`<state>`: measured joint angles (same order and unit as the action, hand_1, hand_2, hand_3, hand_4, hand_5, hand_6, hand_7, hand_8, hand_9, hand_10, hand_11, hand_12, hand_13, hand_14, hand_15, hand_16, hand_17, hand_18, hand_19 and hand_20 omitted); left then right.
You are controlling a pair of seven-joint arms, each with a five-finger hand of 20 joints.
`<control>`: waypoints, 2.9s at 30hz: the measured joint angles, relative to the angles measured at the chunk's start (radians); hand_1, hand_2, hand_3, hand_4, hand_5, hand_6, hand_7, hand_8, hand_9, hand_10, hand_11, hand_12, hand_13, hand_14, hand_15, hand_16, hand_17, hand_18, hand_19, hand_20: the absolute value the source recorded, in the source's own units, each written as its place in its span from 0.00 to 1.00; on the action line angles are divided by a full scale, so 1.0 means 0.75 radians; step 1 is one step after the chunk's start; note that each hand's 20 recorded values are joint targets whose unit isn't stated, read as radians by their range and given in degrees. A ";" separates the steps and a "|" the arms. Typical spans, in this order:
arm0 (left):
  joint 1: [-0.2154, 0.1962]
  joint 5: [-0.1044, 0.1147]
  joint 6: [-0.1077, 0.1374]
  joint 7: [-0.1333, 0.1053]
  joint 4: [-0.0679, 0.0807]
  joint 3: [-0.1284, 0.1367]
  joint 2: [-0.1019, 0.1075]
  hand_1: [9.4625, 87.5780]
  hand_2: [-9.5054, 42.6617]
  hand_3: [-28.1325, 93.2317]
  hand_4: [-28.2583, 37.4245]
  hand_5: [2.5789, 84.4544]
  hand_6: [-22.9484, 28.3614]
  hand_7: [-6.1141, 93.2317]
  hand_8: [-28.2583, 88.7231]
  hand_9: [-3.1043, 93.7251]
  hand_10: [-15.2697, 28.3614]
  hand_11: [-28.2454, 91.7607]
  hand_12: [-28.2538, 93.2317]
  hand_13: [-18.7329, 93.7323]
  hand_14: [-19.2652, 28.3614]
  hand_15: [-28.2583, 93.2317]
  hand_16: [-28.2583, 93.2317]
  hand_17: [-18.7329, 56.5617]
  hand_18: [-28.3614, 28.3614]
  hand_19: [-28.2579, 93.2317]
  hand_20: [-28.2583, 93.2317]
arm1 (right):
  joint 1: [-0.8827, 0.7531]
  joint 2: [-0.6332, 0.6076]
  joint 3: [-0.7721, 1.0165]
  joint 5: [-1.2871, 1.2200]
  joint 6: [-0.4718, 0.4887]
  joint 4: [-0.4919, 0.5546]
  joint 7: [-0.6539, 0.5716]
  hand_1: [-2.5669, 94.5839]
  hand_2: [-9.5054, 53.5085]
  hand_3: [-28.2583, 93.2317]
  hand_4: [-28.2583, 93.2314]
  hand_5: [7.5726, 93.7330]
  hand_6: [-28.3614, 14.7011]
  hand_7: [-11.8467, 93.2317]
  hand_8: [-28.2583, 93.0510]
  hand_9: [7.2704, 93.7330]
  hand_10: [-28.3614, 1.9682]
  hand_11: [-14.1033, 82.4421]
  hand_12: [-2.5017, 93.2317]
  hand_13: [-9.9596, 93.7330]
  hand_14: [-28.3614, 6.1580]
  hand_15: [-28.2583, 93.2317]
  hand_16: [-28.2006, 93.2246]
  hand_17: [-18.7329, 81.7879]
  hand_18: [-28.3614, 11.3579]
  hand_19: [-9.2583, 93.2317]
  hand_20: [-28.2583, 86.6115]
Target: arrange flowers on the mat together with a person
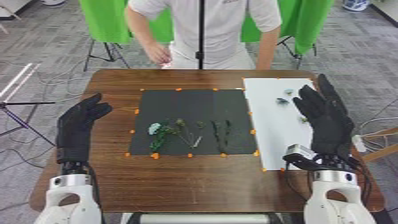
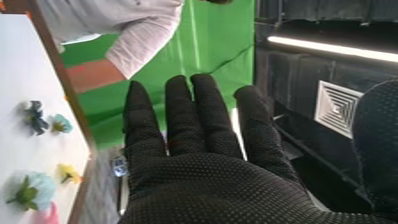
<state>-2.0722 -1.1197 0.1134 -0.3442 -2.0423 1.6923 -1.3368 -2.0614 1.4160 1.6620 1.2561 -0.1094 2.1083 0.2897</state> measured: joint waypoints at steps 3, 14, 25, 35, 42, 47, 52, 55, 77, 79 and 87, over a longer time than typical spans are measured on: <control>-0.018 0.000 0.001 0.007 -0.011 0.002 -0.005 0.18 0.25 0.78 0.02 0.59 0.55 0.23 0.19 0.56 0.69 0.43 0.36 0.53 0.82 0.44 0.24 0.32 0.74 0.33 0.37 | -0.008 0.002 -0.001 -0.001 -0.006 0.008 -0.008 0.09 0.22 0.89 0.08 0.23 0.64 0.20 0.16 0.36 0.47 0.18 0.12 0.39 0.53 0.32 0.29 0.38 0.36 0.14 0.48; -0.033 -0.004 0.001 0.024 -0.013 0.002 -0.013 0.18 0.25 0.78 0.03 0.59 0.55 0.23 0.20 0.56 0.69 0.43 0.36 0.53 0.82 0.44 0.24 0.31 0.74 0.33 0.37 | -0.023 0.008 -0.006 -0.004 -0.025 0.010 -0.026 0.09 0.22 0.89 0.08 0.23 0.65 0.20 0.16 0.37 0.47 0.19 0.12 0.40 0.52 0.32 0.30 0.38 0.36 0.14 0.48; -0.047 -0.009 0.000 0.063 -0.026 0.019 -0.021 0.18 0.25 0.78 0.03 0.59 0.56 0.23 0.20 0.55 0.69 0.43 0.36 0.53 0.82 0.44 0.24 0.31 0.74 0.33 0.37 | -0.028 0.008 -0.013 -0.005 -0.040 0.015 -0.040 0.09 0.23 0.89 0.08 0.23 0.65 0.20 0.16 0.37 0.47 0.19 0.13 0.42 0.51 0.33 0.30 0.39 0.34 0.16 0.49; -0.058 -0.008 0.001 0.080 -0.031 0.030 -0.022 0.18 0.25 0.77 0.03 0.59 0.56 0.23 0.20 0.55 0.69 0.43 0.36 0.53 0.82 0.45 0.24 0.31 0.74 0.33 0.37 | -0.030 0.011 -0.018 -0.007 -0.046 0.025 -0.044 0.09 0.23 0.89 0.08 0.23 0.65 0.20 0.16 0.38 0.47 0.19 0.13 0.42 0.50 0.33 0.31 0.39 0.34 0.16 0.49; -0.062 -0.007 0.002 0.081 -0.032 0.048 -0.024 0.18 0.25 0.78 0.03 0.59 0.56 0.23 0.20 0.55 0.69 0.43 0.36 0.53 0.82 0.45 0.24 0.31 0.74 0.33 0.37 | -0.035 0.012 -0.018 -0.006 -0.046 0.026 -0.044 0.09 0.23 0.89 0.08 0.23 0.65 0.20 0.16 0.38 0.47 0.19 0.13 0.42 0.50 0.33 0.31 0.39 0.34 0.16 0.49; -0.069 -0.005 0.004 0.081 -0.035 0.063 -0.024 0.18 0.25 0.77 0.03 0.59 0.56 0.23 0.20 0.55 0.69 0.43 0.36 0.53 0.82 0.45 0.24 0.31 0.74 0.34 0.37 | -0.037 0.013 -0.021 -0.006 -0.046 0.026 -0.045 0.09 0.23 0.89 0.08 0.24 0.65 0.20 0.16 0.38 0.47 0.19 0.13 0.42 0.50 0.33 0.31 0.39 0.34 0.16 0.49; -0.070 -0.005 0.004 0.083 -0.035 0.065 -0.023 0.18 0.25 0.77 0.03 0.59 0.56 0.23 0.20 0.55 0.69 0.43 0.36 0.53 0.82 0.45 0.24 0.31 0.74 0.34 0.37 | -0.037 0.013 -0.029 -0.004 -0.046 0.025 -0.050 0.09 0.23 0.89 0.08 0.24 0.64 0.20 0.16 0.38 0.47 0.19 0.13 0.42 0.50 0.33 0.31 0.39 0.34 0.16 0.49; -0.070 -0.005 0.004 0.085 -0.035 0.065 -0.023 0.18 0.25 0.77 0.03 0.59 0.56 0.23 0.20 0.55 0.69 0.43 0.36 0.53 0.82 0.45 0.24 0.31 0.74 0.34 0.37 | -0.037 0.013 -0.030 -0.003 -0.046 0.025 -0.050 0.09 0.23 0.89 0.08 0.24 0.64 0.20 0.16 0.38 0.47 0.19 0.13 0.42 0.50 0.33 0.31 0.39 0.34 0.16 0.49; -0.063 -0.007 -0.001 0.106 -0.034 0.065 -0.019 0.19 0.24 0.78 0.04 0.59 0.56 0.23 0.20 0.55 0.68 0.43 0.36 0.53 0.82 0.44 0.24 0.30 0.74 0.33 0.36 | -0.043 0.013 -0.030 0.004 -0.047 0.023 -0.049 0.13 0.19 0.89 0.08 0.25 0.65 0.21 0.16 0.38 0.48 0.19 0.13 0.42 0.51 0.33 0.31 0.39 0.34 0.16 0.49; -0.063 -0.007 -0.001 0.108 -0.035 0.066 -0.019 0.19 0.24 0.78 0.04 0.58 0.56 0.23 0.20 0.55 0.69 0.43 0.36 0.53 0.82 0.44 0.24 0.30 0.74 0.33 0.36 | -0.045 0.013 -0.027 0.010 -0.047 0.023 -0.049 0.15 0.17 0.90 0.08 0.25 0.66 0.21 0.16 0.38 0.48 0.19 0.13 0.42 0.51 0.33 0.31 0.39 0.34 0.16 0.49; -0.063 -0.007 0.000 0.108 -0.035 0.068 -0.020 0.19 0.24 0.78 0.05 0.59 0.56 0.23 0.20 0.55 0.69 0.43 0.36 0.53 0.82 0.44 0.24 0.30 0.74 0.33 0.36 | -0.046 0.013 -0.019 0.039 -0.038 0.023 -0.049 0.20 0.05 0.90 0.08 0.25 0.66 0.21 0.16 0.37 0.50 0.19 0.13 0.41 0.53 0.33 0.31 0.39 0.35 0.15 0.49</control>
<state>-2.1198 -1.1251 0.1131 -0.2631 -2.0686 1.7433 -1.3518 -2.0962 1.4255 1.6476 1.2853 -0.1379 2.1254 0.2532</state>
